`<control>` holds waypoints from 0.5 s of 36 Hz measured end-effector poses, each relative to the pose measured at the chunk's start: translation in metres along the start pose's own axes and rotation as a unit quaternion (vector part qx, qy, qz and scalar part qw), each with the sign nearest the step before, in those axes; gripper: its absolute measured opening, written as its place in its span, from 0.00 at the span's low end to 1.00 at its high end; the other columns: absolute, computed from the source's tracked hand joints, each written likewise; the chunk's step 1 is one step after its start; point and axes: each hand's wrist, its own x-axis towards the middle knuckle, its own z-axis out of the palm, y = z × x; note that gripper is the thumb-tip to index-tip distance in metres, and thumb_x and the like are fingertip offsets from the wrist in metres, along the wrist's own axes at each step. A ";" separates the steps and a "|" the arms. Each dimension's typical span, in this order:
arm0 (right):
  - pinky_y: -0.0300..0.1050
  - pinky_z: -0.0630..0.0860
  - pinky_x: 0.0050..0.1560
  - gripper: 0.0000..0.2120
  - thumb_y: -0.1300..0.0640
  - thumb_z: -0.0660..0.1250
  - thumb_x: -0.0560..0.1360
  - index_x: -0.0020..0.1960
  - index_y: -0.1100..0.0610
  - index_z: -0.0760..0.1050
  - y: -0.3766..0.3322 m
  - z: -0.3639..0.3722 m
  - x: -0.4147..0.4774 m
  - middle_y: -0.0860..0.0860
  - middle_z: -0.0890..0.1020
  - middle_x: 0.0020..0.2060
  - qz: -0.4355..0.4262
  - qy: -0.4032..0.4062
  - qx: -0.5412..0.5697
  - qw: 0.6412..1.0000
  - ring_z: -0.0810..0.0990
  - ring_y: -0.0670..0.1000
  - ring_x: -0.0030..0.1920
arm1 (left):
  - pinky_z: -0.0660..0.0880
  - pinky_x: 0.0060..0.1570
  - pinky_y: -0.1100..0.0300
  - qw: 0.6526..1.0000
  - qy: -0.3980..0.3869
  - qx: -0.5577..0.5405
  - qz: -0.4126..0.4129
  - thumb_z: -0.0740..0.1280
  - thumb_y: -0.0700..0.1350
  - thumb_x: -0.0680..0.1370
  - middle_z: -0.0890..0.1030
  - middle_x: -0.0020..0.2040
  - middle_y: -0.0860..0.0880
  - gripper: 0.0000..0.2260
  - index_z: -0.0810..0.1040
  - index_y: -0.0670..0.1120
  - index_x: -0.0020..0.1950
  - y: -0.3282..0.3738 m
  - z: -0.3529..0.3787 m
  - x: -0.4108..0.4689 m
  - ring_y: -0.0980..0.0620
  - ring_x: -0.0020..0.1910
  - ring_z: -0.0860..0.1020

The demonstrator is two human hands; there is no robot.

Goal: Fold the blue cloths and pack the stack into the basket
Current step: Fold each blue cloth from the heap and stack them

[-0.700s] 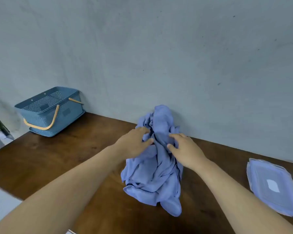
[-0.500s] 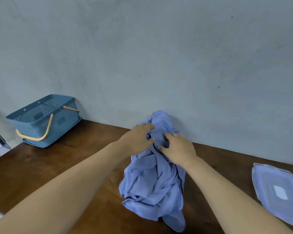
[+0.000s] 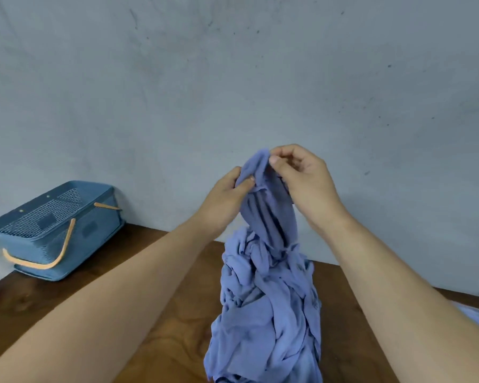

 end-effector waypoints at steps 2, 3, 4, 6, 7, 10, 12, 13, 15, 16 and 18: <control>0.44 0.78 0.62 0.11 0.50 0.72 0.81 0.64 0.44 0.79 0.009 0.007 -0.002 0.38 0.81 0.62 0.007 0.005 -0.079 0.997 0.79 0.43 0.63 | 0.78 0.63 0.31 0.999 0.042 0.002 -0.013 0.65 0.58 0.83 0.85 0.61 0.44 0.17 0.79 0.48 0.65 0.016 -0.021 0.004 0.41 0.60 0.84; 0.45 0.75 0.67 0.19 0.46 0.73 0.79 0.69 0.41 0.75 0.015 0.012 -0.006 0.37 0.77 0.68 0.019 -0.007 -0.118 0.993 0.75 0.43 0.68 | 0.79 0.62 0.32 0.998 0.065 0.000 -0.017 0.65 0.57 0.83 0.85 0.61 0.44 0.18 0.79 0.48 0.66 0.024 -0.034 0.007 0.41 0.60 0.84; 0.46 0.72 0.70 0.29 0.43 0.75 0.77 0.75 0.38 0.69 0.020 0.017 -0.011 0.38 0.72 0.73 0.034 -0.036 -0.154 0.987 0.70 0.43 0.73 | 0.80 0.60 0.34 0.997 0.082 -0.001 -0.016 0.65 0.56 0.85 0.85 0.62 0.44 0.17 0.78 0.47 0.68 0.034 -0.046 0.009 0.41 0.59 0.85; 0.48 0.68 0.73 0.45 0.39 0.79 0.72 0.81 0.36 0.58 0.030 0.032 -0.018 0.41 0.66 0.78 0.071 -0.129 -0.201 0.968 0.67 0.44 0.76 | 0.83 0.58 0.39 0.994 0.109 -0.001 -0.004 0.65 0.54 0.86 0.85 0.62 0.43 0.17 0.77 0.46 0.70 0.056 -0.074 0.015 0.41 0.59 0.85; 0.48 0.70 0.73 0.47 0.38 0.79 0.71 0.82 0.35 0.56 0.032 0.041 -0.021 0.41 0.69 0.76 0.089 -0.175 -0.210 0.958 0.71 0.44 0.74 | 0.83 0.56 0.41 0.993 0.122 -0.004 0.004 0.65 0.52 0.86 0.86 0.61 0.43 0.16 0.76 0.46 0.70 0.067 -0.089 0.018 0.40 0.60 0.85; 0.51 0.80 0.65 0.26 0.43 0.76 0.76 0.72 0.41 0.73 0.036 0.076 -0.023 0.39 0.84 0.59 0.095 -0.240 -0.203 0.944 0.83 0.40 0.57 | 0.83 0.55 0.44 0.989 0.145 0.000 0.036 0.65 0.51 0.86 0.86 0.61 0.44 0.11 0.77 0.50 0.67 0.100 -0.129 0.026 0.42 0.59 0.85; 0.53 0.81 0.62 0.11 0.48 0.73 0.80 0.61 0.49 0.80 0.031 0.103 -0.018 0.43 0.87 0.51 0.085 -0.243 -0.149 0.955 0.85 0.43 0.52 | 0.83 0.56 0.45 0.984 0.165 0.025 0.058 0.66 0.51 0.86 0.86 0.60 0.45 0.12 0.78 0.48 0.67 0.121 -0.153 0.033 0.45 0.58 0.86; 0.51 0.81 0.62 0.08 0.49 0.72 0.81 0.58 0.51 0.81 0.025 0.115 -0.014 0.44 0.88 0.49 0.084 -0.239 -0.107 0.962 0.86 0.44 0.51 | 0.83 0.57 0.44 0.981 0.177 0.035 0.066 0.67 0.51 0.85 0.87 0.59 0.45 0.14 0.78 0.46 0.67 0.130 -0.165 0.037 0.45 0.57 0.86; 0.48 0.82 0.61 0.07 0.51 0.72 0.82 0.57 0.52 0.81 0.011 0.140 -0.006 0.45 0.88 0.49 0.085 -0.226 -0.022 0.970 0.87 0.45 0.52 | 0.83 0.59 0.44 0.976 0.196 0.048 0.077 0.68 0.49 0.84 0.87 0.57 0.44 0.15 0.78 0.41 0.66 0.145 -0.184 0.045 0.45 0.55 0.87; 0.48 0.82 0.61 0.07 0.51 0.72 0.82 0.58 0.51 0.81 0.007 0.152 0.000 0.46 0.89 0.49 0.090 -0.222 0.019 0.971 0.87 0.46 0.52 | 0.83 0.59 0.44 0.975 0.200 0.055 0.079 0.68 0.49 0.84 0.87 0.57 0.43 0.15 0.79 0.40 0.66 0.149 -0.194 0.049 0.45 0.55 0.87; 0.50 0.83 0.61 0.07 0.53 0.72 0.82 0.59 0.51 0.82 0.004 0.173 0.010 0.48 0.88 0.51 0.102 -0.210 0.094 0.968 0.87 0.50 0.54 | 0.83 0.59 0.45 0.977 0.191 0.059 0.077 0.67 0.48 0.85 0.87 0.57 0.42 0.15 0.78 0.39 0.66 0.150 -0.211 0.058 0.44 0.55 0.87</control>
